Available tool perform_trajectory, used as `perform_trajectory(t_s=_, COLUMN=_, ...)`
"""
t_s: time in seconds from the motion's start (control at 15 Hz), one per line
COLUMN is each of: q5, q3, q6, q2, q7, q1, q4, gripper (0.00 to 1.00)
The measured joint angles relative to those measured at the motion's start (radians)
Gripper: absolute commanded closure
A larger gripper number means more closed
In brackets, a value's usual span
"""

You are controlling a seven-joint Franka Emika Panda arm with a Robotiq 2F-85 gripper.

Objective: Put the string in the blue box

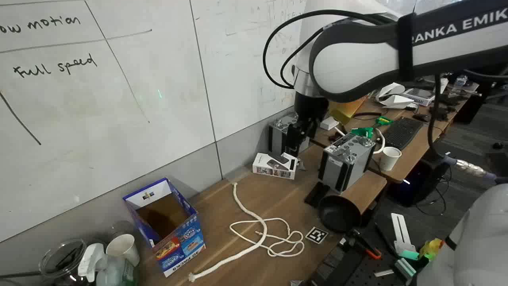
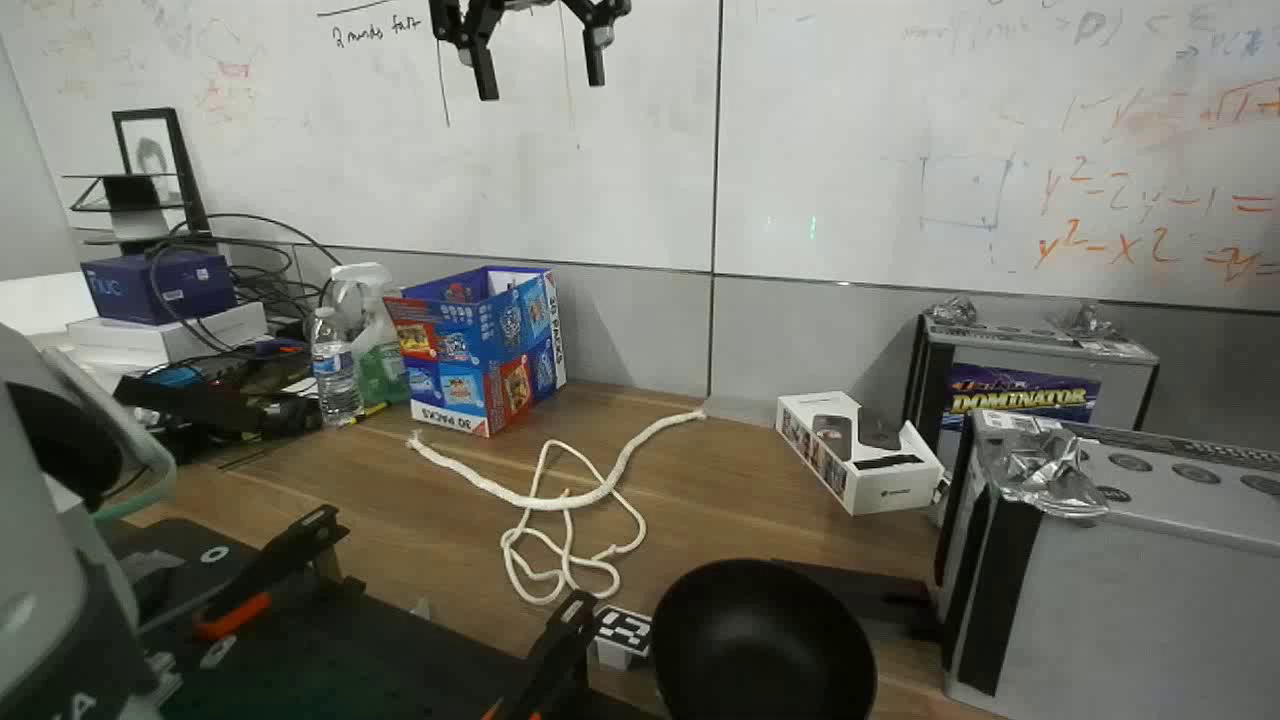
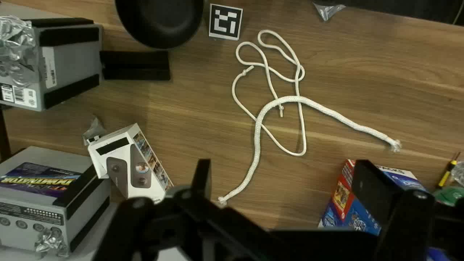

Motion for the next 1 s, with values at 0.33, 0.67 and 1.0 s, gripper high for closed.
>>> perform_trajectory(t_s=0.33, q5=0.0, q3=0.0, q6=0.0, q2=-0.006, q7=0.0, q1=0.0, q4=0.014, gripper=0.0)
perform_trajectory(t_s=0.67, q5=-0.004, q3=0.01, q6=0.04, q2=0.01, q7=0.087, q1=-0.014, q4=-0.013, gripper=0.0)
perform_trajectory(t_s=1.0, q5=-0.045, q3=0.098, q6=0.251, q2=0.086, q7=0.403, q1=-0.085, q4=-0.15, gripper=0.0)
